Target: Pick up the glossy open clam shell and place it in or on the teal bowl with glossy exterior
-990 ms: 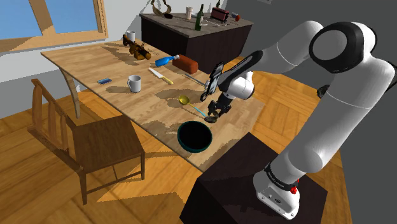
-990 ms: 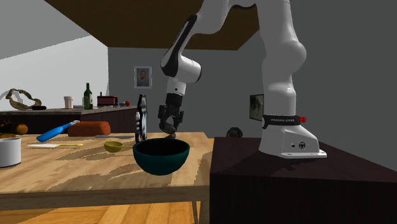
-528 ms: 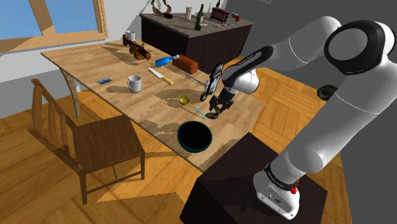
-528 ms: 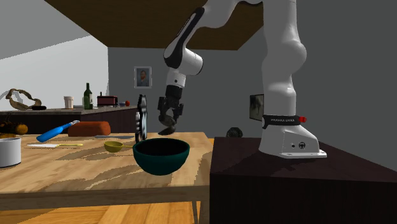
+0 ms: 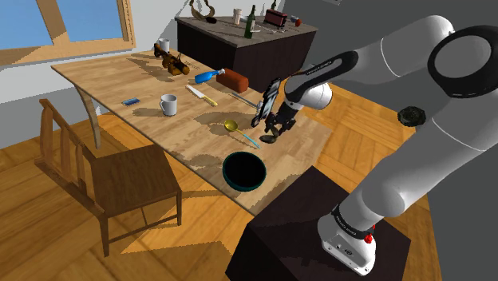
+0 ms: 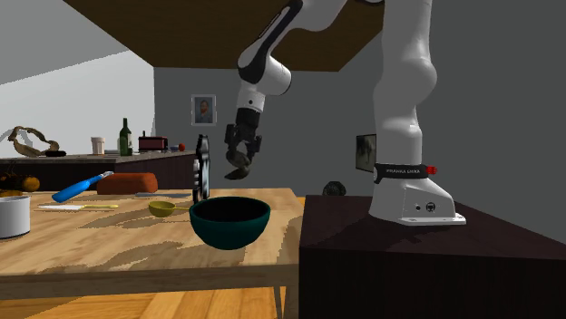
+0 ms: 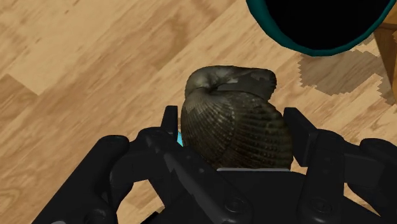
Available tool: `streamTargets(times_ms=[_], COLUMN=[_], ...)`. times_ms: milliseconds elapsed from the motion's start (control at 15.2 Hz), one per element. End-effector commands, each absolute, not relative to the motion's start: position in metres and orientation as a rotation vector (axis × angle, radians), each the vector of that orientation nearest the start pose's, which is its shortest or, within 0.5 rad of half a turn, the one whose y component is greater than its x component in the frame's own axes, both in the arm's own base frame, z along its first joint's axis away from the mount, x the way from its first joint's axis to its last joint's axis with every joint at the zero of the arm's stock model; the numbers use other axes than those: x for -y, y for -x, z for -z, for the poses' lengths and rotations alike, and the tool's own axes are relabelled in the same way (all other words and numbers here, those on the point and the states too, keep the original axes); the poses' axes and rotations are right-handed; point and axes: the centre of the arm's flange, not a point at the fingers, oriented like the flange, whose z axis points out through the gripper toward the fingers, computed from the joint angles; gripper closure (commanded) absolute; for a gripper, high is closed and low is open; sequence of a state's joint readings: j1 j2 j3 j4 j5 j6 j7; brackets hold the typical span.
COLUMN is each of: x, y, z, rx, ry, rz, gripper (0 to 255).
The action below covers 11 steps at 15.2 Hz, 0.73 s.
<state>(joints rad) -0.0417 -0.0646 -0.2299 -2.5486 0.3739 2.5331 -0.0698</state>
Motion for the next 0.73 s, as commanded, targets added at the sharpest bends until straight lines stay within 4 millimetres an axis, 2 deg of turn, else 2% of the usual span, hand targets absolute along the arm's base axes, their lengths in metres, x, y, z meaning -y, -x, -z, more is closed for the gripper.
streamTargets(times_ms=[0,198,660], x=[0.126,0.126,0.037], y=[-0.436,-0.436,-0.413], z=[-0.308,-0.32,-0.325], rx=[-0.729,-0.729,-0.729], ry=[2.823,2.823,2.823], rz=[0.122,0.122,0.122], gripper=[255,255,255])
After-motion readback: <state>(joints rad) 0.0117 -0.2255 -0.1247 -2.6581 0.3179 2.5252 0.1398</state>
